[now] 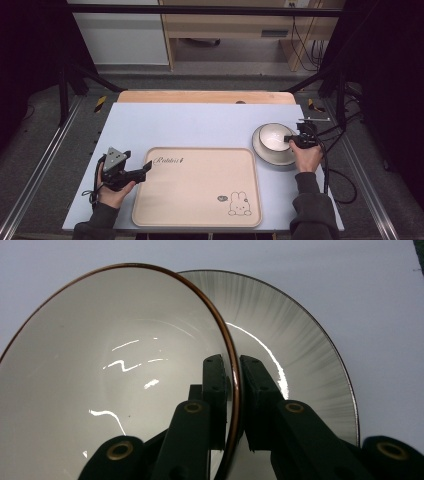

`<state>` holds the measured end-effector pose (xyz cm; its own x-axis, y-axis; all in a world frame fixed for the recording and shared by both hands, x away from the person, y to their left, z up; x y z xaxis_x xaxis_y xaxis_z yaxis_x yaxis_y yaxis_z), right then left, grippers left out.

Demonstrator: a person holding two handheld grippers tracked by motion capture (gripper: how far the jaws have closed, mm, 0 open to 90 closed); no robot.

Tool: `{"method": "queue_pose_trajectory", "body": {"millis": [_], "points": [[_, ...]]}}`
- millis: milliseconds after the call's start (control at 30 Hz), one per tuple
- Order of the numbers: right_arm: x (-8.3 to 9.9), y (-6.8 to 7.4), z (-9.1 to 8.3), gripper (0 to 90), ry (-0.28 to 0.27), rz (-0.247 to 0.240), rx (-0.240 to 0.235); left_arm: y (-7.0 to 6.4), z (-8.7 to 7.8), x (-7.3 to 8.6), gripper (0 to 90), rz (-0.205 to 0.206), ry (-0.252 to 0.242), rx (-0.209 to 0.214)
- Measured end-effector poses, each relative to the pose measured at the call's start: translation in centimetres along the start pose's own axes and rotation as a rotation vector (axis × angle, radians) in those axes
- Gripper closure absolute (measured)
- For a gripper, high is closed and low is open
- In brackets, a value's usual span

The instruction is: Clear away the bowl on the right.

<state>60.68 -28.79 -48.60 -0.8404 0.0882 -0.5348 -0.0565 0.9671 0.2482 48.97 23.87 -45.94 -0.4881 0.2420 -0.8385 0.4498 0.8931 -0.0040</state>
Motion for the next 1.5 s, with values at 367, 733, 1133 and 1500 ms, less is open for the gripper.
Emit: {"method": "queue_pose_trajectory", "body": {"millis": [367, 733, 1133, 1500], "points": [[-0.1, 0.4, -0.5, 82.4, -0.017, -0.023, 0.012, 0.0, 0.0, 0.0, 14.5, 0.002, 0.0, -0.001], [-0.1, 0.4, -1.0, 82.4, -0.034, -0.031, 0.03, 0.0, -0.1, -0.1, 14.6, 0.0, -0.003, -0.003], [-0.3, 0.8, -2.4, 82.3, -0.066, -0.032, 0.001, 0.0, -0.2, -0.2, 14.6, -0.001, -0.007, -0.004], [-0.5, 1.6, -4.1, 82.3, -0.101, -0.044, -0.021, 0.0, -0.2, -0.3, 14.6, 0.0, -0.006, -0.005]]}}
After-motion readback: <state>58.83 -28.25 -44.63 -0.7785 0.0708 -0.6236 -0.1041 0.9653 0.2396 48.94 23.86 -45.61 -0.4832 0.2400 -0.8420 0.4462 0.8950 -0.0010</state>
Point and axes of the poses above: each handheld gripper's, and its own axes: z roughly forward along the jaws, x roughly out of its underside, y roughly to its left, the point moved 6 cm from there along z, roughly forward along the jaws, and after that the axes turned 6 degrees about y, right-handed, at the moved point
